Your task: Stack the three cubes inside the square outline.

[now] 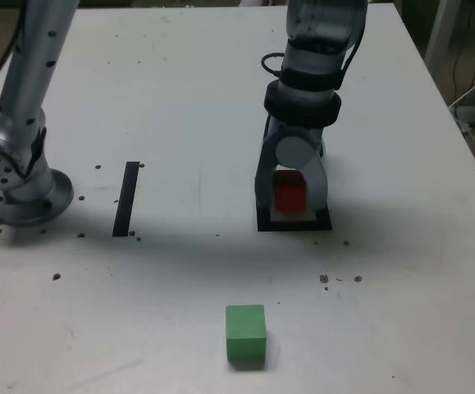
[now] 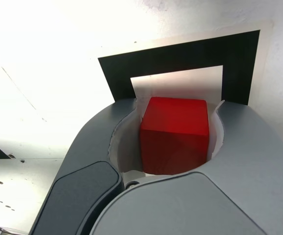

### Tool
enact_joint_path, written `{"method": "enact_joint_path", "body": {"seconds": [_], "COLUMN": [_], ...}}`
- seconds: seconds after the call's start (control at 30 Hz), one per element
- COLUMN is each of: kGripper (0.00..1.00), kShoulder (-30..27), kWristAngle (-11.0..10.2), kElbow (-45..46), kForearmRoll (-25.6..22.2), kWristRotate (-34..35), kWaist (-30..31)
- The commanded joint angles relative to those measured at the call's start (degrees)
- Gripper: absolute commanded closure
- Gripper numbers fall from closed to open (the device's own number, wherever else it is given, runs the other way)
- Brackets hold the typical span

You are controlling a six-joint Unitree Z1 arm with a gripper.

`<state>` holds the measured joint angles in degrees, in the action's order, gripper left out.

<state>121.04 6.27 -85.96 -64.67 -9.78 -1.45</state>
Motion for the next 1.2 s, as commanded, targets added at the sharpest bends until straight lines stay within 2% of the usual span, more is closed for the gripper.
{"method": "enact_joint_path", "body": {"seconds": [0.0,0.07,0.13,0.4,0.73,0.97,1.17], "kGripper": [0.17,0.05,0.01,0.01,0.01,0.01,0.01], "kShoulder": [0.71,0.68,0.60,-0.71,-3.90,-4.01,-0.93], "kWristAngle": [-0.08,-0.05,-0.03,-0.55,-5.71,-9.40,-10.37], "kElbow": [0.25,0.36,0.52,0.81,-0.50,-5.79,-13.55], "kForearmRoll": [0.27,0.30,0.28,0.19,-3.58,-8.25,-12.25], "kWristRotate": [-0.29,-0.43,-0.49,-0.76,-2.37,-11.28,-22.06], "kWaist": [-0.36,-0.52,-0.69,-1.26,-7.99,-16.00,-20.93]}}
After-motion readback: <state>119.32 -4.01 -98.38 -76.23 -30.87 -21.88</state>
